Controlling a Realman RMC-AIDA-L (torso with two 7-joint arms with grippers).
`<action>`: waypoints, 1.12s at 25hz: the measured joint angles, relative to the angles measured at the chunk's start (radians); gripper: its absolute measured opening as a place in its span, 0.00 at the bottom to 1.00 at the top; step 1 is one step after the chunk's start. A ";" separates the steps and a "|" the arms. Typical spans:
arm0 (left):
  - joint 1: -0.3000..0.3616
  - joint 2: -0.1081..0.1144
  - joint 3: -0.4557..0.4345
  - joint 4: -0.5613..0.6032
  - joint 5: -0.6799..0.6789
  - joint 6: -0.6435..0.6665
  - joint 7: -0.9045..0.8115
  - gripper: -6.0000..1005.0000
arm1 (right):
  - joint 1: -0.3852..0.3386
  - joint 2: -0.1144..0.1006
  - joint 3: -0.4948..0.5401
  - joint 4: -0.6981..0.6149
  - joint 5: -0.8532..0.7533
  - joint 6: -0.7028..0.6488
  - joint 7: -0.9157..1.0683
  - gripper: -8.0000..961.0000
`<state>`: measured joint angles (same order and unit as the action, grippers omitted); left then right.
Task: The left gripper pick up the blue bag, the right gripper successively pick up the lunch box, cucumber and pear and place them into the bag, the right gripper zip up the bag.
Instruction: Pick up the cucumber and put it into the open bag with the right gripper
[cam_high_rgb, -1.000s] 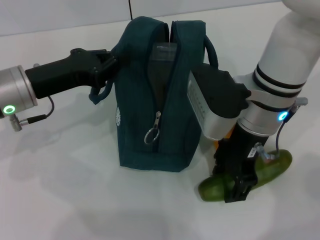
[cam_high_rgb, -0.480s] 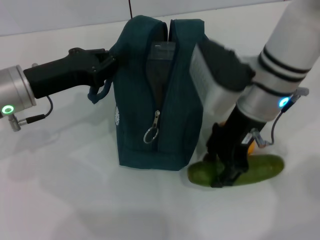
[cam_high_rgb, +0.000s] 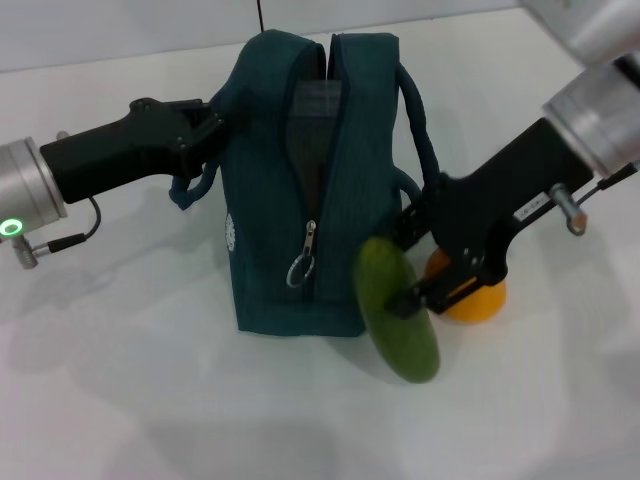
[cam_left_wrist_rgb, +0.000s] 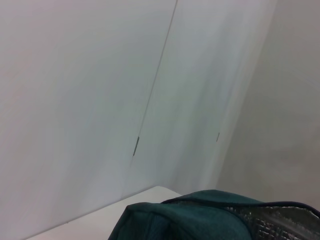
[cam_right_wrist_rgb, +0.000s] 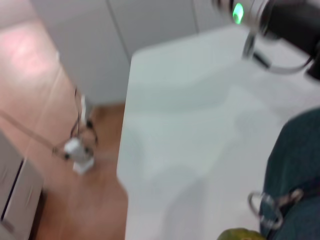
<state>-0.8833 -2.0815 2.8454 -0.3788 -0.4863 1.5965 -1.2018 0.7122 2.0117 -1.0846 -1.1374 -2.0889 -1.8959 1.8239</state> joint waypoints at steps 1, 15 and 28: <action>0.001 0.000 0.000 0.000 0.000 0.000 0.002 0.05 | 0.000 0.000 0.000 0.000 0.000 0.000 0.000 0.57; 0.001 0.000 0.000 0.000 0.000 -0.005 0.005 0.05 | -0.044 -0.001 0.084 0.025 0.196 0.048 -0.086 0.56; 0.003 -0.002 0.000 0.000 0.001 -0.006 0.005 0.05 | -0.072 -0.008 0.213 0.019 0.457 0.063 -0.144 0.56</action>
<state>-0.8803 -2.0831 2.8454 -0.3789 -0.4856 1.5906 -1.1964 0.6400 2.0037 -0.8715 -1.1182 -1.6317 -1.8329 1.6795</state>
